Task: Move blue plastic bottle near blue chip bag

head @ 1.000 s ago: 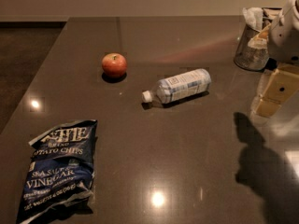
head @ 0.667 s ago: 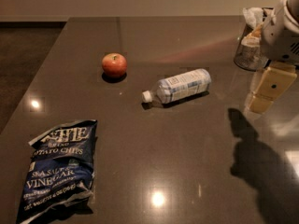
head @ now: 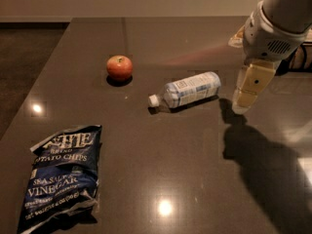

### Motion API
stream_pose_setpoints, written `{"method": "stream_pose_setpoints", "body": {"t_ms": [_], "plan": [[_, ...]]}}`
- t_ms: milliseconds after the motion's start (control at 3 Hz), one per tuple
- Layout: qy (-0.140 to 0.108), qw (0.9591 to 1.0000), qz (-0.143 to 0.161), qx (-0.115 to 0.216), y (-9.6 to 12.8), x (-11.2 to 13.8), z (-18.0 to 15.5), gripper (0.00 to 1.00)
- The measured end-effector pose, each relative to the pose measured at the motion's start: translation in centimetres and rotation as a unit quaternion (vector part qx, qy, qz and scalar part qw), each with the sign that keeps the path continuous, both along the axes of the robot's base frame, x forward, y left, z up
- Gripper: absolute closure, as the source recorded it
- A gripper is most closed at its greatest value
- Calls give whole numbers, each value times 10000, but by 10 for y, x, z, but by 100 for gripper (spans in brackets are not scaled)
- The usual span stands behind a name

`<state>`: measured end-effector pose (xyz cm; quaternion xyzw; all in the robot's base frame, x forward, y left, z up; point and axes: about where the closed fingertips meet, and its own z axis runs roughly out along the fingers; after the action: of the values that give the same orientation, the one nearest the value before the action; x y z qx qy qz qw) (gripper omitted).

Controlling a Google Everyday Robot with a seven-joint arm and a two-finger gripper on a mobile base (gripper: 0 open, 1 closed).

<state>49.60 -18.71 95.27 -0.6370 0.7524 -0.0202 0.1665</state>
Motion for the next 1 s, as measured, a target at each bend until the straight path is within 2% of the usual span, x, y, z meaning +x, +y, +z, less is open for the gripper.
{"method": "stream_pose_setpoints", "body": {"t_ms": [667, 1000], "plan": [[322, 9984, 454, -39, 29, 47, -38, 0], [443, 9966, 698, -62, 47, 57, -54, 0]]}}
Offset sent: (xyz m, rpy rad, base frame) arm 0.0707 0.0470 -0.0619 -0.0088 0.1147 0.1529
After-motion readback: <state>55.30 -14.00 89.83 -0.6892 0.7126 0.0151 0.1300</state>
